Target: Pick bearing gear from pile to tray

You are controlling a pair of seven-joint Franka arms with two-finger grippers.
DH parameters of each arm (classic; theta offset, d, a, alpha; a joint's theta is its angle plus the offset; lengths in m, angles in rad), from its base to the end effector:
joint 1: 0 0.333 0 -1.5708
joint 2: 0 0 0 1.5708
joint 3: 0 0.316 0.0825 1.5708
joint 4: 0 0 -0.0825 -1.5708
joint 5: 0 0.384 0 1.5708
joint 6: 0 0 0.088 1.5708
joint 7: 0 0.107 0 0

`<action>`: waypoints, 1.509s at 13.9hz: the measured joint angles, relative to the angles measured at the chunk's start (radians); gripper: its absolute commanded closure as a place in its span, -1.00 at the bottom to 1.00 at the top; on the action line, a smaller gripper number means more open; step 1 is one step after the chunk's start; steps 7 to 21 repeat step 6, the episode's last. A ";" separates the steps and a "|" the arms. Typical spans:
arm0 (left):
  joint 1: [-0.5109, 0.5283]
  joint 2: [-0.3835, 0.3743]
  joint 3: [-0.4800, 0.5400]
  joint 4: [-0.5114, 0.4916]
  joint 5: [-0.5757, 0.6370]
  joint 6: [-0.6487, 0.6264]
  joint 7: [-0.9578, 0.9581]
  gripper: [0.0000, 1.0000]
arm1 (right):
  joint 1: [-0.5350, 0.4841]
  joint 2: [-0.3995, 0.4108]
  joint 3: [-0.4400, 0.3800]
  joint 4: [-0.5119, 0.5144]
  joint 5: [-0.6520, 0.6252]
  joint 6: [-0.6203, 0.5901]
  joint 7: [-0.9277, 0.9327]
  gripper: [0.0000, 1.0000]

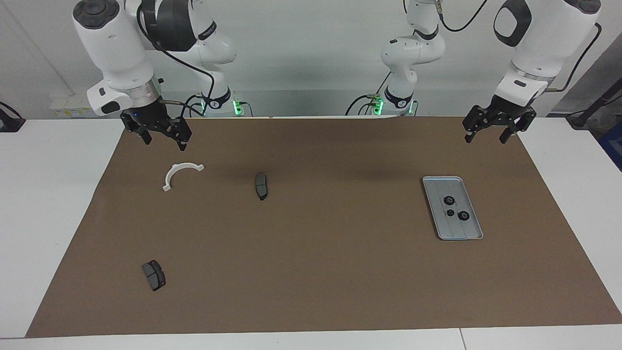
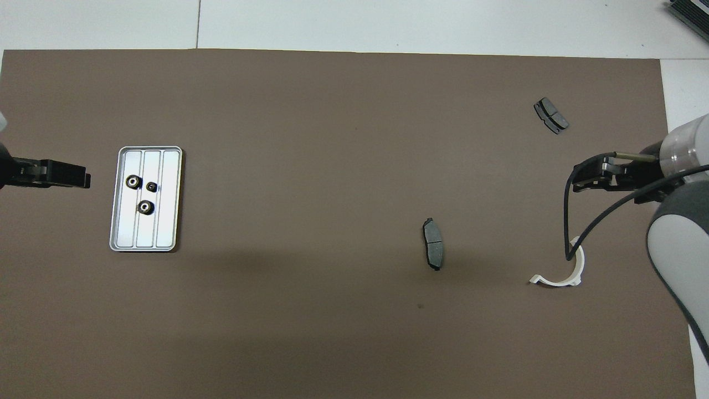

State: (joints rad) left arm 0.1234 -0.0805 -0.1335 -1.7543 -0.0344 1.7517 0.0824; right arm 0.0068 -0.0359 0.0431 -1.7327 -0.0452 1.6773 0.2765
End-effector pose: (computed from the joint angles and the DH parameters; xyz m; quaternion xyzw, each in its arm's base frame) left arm 0.5434 -0.0112 0.5970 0.9982 -0.0438 0.0390 0.0103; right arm 0.5479 0.0233 0.5767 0.9936 -0.1104 -0.0059 0.0245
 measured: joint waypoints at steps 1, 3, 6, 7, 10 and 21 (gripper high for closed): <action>0.000 0.000 0.001 -0.003 0.000 0.000 -0.002 -1.00 | 0.000 0.000 0.000 0.000 0.000 0.000 0.000 -1.00; 0.000 0.000 0.001 -0.005 0.000 0.000 -0.002 -1.00 | 0.000 0.000 0.000 0.000 0.000 0.000 0.000 -1.00; 0.000 0.000 0.001 -0.005 0.000 0.000 -0.002 -1.00 | 0.000 0.000 0.000 0.000 0.000 0.000 0.000 -1.00; 0.000 0.000 0.001 -0.005 0.000 0.000 -0.002 -1.00 | 0.000 0.000 0.000 0.000 0.000 0.000 0.000 -1.00; 0.000 0.000 0.001 -0.005 0.000 0.000 -0.002 -1.00 | 0.000 0.000 0.000 0.000 0.000 0.000 0.000 -1.00; 0.000 0.000 0.001 -0.005 0.000 0.000 -0.002 -1.00 | 0.000 0.000 0.000 0.000 0.000 0.000 0.000 -1.00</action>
